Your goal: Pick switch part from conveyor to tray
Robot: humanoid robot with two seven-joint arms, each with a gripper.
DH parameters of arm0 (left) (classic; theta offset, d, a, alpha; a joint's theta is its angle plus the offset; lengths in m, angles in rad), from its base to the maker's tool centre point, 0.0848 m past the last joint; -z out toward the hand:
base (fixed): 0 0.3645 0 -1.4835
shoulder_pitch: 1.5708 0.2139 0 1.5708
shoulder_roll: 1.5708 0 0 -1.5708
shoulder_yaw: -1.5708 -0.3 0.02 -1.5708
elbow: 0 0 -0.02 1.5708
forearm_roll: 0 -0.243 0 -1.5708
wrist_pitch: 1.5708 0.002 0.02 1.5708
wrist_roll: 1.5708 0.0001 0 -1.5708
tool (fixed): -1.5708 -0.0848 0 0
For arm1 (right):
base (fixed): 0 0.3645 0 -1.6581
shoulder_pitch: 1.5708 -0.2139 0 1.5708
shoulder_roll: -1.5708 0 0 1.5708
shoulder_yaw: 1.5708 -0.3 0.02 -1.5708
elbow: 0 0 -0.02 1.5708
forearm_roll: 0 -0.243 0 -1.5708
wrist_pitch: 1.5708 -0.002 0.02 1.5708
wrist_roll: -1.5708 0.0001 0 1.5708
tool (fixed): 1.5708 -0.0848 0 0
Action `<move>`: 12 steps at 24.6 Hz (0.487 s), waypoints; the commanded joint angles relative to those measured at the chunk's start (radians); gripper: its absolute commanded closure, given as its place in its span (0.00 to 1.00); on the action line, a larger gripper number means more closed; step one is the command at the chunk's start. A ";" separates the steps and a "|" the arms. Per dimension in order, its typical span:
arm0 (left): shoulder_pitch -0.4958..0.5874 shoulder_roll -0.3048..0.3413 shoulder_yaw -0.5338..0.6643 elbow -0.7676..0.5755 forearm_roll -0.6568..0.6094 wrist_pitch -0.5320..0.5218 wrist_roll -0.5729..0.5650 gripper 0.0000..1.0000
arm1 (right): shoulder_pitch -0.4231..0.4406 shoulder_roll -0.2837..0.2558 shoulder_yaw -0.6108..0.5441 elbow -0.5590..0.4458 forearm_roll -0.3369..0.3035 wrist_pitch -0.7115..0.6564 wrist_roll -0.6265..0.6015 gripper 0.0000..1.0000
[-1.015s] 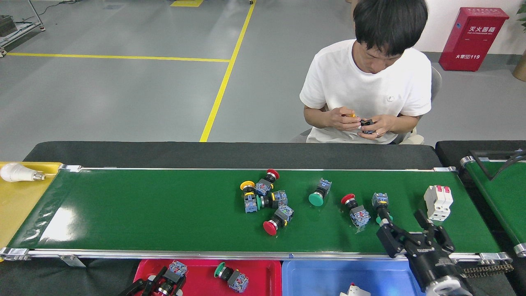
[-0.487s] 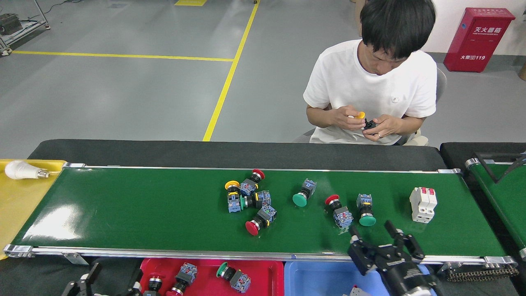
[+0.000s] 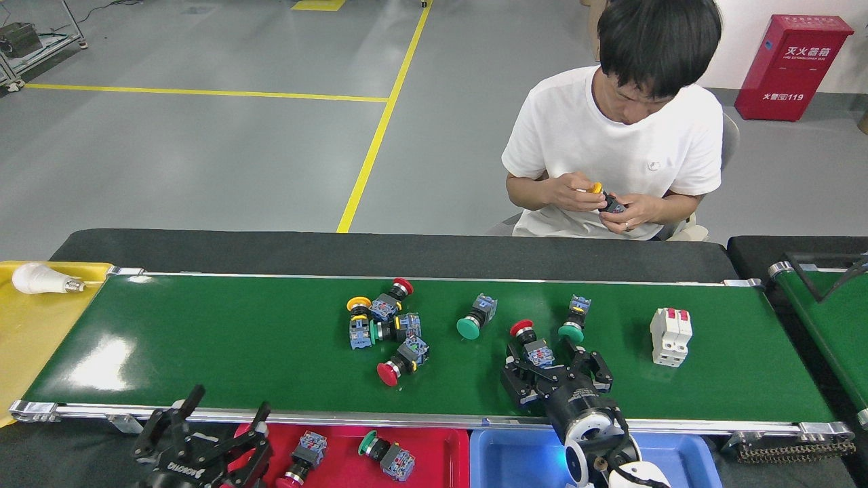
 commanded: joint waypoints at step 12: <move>-0.192 -0.053 -0.136 0.174 -0.187 0.003 -0.021 0.00 | 0.065 -0.015 -0.009 -0.166 -0.086 -0.270 -0.008 0.85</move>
